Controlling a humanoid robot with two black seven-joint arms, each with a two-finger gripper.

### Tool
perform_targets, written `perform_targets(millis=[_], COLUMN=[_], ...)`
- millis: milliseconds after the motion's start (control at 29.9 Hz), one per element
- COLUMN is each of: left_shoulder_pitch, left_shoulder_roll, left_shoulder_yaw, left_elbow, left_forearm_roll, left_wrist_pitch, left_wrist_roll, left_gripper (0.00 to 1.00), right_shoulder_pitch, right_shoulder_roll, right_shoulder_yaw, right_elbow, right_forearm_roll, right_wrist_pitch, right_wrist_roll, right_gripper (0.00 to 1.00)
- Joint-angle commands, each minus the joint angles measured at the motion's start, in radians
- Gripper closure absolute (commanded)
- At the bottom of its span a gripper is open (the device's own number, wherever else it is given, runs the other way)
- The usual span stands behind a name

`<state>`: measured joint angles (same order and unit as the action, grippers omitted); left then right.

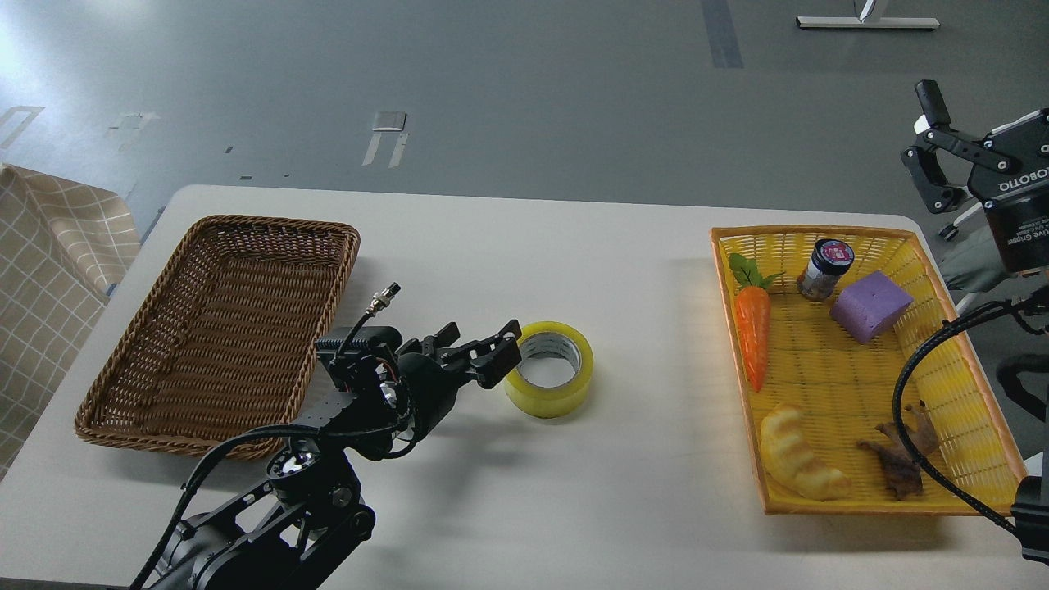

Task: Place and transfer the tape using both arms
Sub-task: 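Position the left gripper around the tape roll's rim and close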

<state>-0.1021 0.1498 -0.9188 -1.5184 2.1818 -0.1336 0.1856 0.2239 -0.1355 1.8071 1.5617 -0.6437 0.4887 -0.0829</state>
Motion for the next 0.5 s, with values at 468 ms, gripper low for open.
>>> perform_targets(millis=[468], left_shoulder_pitch=[-0.013], left_shoulder_roll=[0.011], left_shoulder_yaw=[0.057], left_elbow=[0.067], left_forearm_roll=[0.0], left_wrist_pitch=[-0.004], left_wrist_roll=[-0.002], left_gripper=[0.02], right_shoulder_pitch=[-0.011], right_shoulder_roll=[0.001], right_shoulder_yaw=[-0.003], right_elbow=[-0.002], right_forearm_roll=[-0.001], right_wrist_pitch=[0.0], right_wrist_roll=[0.0], right_gripper=[0.0])
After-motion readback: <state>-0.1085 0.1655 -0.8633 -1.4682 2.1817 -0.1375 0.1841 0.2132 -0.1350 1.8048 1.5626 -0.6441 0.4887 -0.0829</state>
